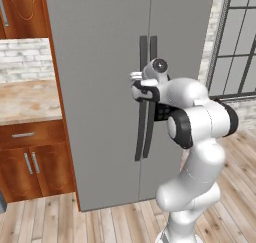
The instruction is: Retrieve the mango and peach from the fridge and place them into the bowl on the dining table.
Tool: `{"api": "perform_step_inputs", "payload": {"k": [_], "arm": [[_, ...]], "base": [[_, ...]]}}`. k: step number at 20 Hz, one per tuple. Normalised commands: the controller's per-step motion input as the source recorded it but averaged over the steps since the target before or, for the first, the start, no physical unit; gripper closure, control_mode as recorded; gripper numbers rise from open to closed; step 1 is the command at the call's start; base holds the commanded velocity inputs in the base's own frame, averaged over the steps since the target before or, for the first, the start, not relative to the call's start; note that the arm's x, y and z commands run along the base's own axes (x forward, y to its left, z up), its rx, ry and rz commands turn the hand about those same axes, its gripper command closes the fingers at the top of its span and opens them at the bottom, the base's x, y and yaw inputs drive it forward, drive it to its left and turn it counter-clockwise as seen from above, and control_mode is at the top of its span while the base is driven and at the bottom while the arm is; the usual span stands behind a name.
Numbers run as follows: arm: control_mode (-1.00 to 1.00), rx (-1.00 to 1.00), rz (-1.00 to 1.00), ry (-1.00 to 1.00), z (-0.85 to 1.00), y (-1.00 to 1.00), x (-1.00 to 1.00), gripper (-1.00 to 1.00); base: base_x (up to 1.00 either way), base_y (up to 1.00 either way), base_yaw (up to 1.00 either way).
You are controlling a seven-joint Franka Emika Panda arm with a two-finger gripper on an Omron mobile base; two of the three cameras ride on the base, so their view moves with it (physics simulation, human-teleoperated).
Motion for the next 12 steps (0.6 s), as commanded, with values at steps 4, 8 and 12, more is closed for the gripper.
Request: {"api": "perform_step_inputs", "payload": {"k": [4,8,12], "arm": [[-1.00,0.00,0.00,-0.02,0.14,-0.10,-0.75,1.00],[-1.00,0.00,0.00,0.00,0.37,0.00,-1.00,1.00],[-1.00,-0.02,0.00,0.00,0.49,0.06,-0.99,1.00]], "base": [[0.00,0.00,0.00],[0.00,0.00,0.00],[0.00,0.00,0.00]]}}
